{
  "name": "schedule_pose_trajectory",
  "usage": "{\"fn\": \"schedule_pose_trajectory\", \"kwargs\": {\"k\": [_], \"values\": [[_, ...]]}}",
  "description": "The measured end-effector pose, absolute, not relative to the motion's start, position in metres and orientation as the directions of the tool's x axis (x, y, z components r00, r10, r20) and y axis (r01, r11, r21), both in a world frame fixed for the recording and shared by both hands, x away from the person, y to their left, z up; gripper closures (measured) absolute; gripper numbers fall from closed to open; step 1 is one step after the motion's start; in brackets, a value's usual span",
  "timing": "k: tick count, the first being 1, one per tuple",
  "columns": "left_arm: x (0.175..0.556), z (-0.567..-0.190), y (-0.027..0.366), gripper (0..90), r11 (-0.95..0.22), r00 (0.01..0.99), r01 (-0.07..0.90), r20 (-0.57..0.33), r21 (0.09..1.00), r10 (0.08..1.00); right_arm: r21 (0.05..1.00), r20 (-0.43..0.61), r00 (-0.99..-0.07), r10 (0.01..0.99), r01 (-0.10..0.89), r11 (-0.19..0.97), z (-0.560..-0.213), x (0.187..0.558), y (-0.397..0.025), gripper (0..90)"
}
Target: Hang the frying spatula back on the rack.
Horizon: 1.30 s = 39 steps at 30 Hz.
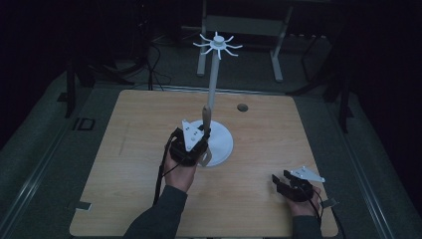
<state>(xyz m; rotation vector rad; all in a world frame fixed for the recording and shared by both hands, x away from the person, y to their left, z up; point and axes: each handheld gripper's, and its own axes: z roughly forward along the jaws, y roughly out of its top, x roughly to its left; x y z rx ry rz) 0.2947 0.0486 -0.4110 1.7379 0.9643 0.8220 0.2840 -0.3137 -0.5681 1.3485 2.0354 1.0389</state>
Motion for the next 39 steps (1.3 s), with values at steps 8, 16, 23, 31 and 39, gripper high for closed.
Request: {"fn": "schedule_pose_trajectory", "kwargs": {"k": [8,16,23,31,39], "values": [[0.3,-0.398,0.046,75.5,-0.227,0.444,0.215,0.113,0.95,0.889,0.804,0.017,-0.397,0.918,0.551,0.224,-0.568,0.284,-0.314,45.7],[0.304,-0.387,0.044,75.5,-0.225,0.422,0.194,0.126,0.955,0.898,0.803,0.017,-0.397,0.918,0.552,0.224,-0.568,0.284,-0.314,45.8],[0.306,-0.378,0.04,75.5,-0.22,0.404,0.17,0.136,0.961,0.905,0.803,0.019,-0.397,0.918,0.553,0.223,-0.568,0.284,-0.314,45.8],[0.309,-0.374,0.033,75.4,-0.21,0.384,0.156,0.136,0.965,0.913,0.803,0.02,-0.398,0.917,0.553,0.222,-0.568,0.284,-0.314,45.8],[0.311,-0.367,0.03,75.4,-0.186,0.343,0.143,0.128,0.972,0.931,0.804,0.02,-0.398,0.917,0.551,0.222,-0.568,0.284,-0.314,45.8]]}}
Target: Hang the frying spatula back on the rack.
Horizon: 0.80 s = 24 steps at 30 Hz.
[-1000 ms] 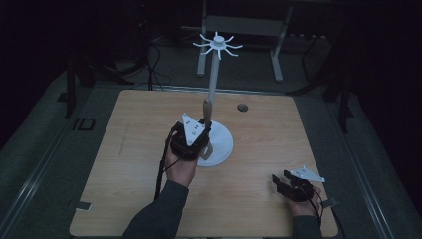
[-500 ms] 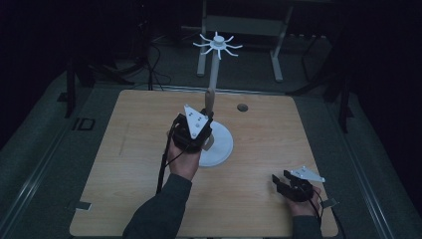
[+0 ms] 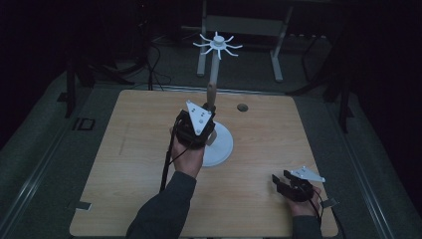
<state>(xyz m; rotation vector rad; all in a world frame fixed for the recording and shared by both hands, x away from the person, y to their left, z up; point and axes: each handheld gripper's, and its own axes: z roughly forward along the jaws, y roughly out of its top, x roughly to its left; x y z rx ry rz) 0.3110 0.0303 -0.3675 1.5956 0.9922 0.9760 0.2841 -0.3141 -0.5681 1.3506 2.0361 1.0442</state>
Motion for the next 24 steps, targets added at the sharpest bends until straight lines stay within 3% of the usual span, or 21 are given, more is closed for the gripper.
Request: {"fn": "schedule_pose_trajectory", "kwargs": {"k": [24], "values": [[0.319,-0.342,0.017,75.3,-0.182,0.249,0.118,0.148,0.976,0.957,0.803,0.02,-0.399,0.917,0.552,0.222,-0.568,0.284,-0.314,45.8]]}}
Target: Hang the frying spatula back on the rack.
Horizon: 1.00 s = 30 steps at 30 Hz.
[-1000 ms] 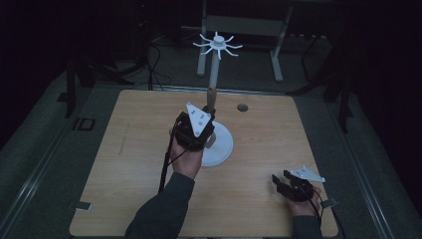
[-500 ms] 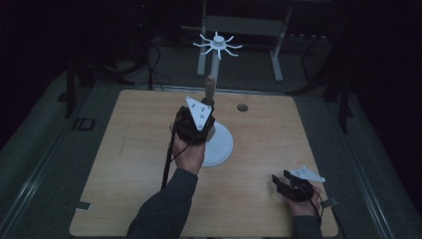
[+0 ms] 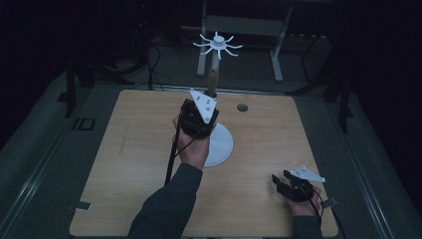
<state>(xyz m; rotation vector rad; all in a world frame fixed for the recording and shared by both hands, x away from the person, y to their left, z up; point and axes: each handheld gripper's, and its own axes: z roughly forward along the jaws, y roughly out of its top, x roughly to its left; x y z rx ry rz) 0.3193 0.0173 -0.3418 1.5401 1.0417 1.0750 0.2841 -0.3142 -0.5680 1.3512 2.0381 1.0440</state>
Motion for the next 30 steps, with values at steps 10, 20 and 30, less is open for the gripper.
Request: {"fn": "schedule_pose_trajectory", "kwargs": {"k": [10,20,30], "values": [[0.325,-0.334,0.008,75.4,-0.214,0.216,0.119,0.185,0.97,0.959,0.804,0.021,-0.399,0.917,0.552,0.222,-0.568,0.284,-0.314,45.7],[0.333,-0.33,0.004,75.4,-0.244,0.167,0.147,0.219,0.958,0.961,0.805,0.021,-0.4,0.916,0.551,0.222,-0.568,0.284,-0.314,45.6],[0.339,-0.329,0.003,75.3,-0.275,0.145,0.177,0.252,0.945,0.957,0.804,0.02,-0.4,0.916,0.551,0.223,-0.568,0.284,-0.314,45.6]]}}
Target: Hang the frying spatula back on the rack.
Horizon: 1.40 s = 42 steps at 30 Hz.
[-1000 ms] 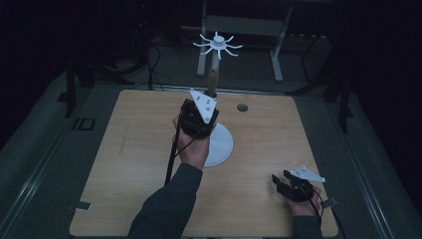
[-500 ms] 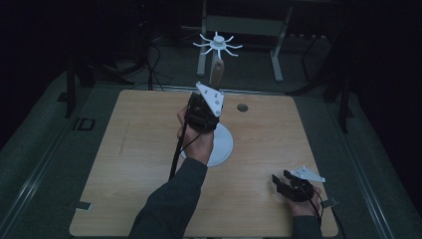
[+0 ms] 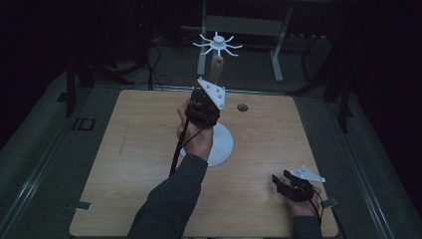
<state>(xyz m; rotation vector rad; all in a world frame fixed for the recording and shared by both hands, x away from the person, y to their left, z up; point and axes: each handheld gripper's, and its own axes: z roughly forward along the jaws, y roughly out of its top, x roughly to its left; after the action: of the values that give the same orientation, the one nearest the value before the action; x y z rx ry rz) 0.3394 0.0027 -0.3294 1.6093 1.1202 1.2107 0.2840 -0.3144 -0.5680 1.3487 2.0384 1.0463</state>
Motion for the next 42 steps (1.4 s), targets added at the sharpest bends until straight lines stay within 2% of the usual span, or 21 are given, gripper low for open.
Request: {"fn": "schedule_pose_trajectory", "kwargs": {"k": [18,32,42], "values": [[0.3441,-0.3319,0.0015,74.9,-0.315,0.121,0.2,0.296,0.928,0.948,0.805,0.021,-0.401,0.916,0.55,0.222,-0.5679,0.2839,-0.3146,45.5],[0.3412,-0.3343,0.0017,74.0,-0.306,0.154,0.166,0.282,0.937,0.947,0.805,0.02,-0.402,0.915,0.549,0.223,-0.5679,0.2839,-0.3145,45.5],[0.347,-0.3302,0.0017,74.8,-0.3,0.141,0.189,0.276,0.935,0.951,0.805,0.02,-0.402,0.915,0.549,0.223,-0.568,0.2839,-0.3143,45.5]]}}
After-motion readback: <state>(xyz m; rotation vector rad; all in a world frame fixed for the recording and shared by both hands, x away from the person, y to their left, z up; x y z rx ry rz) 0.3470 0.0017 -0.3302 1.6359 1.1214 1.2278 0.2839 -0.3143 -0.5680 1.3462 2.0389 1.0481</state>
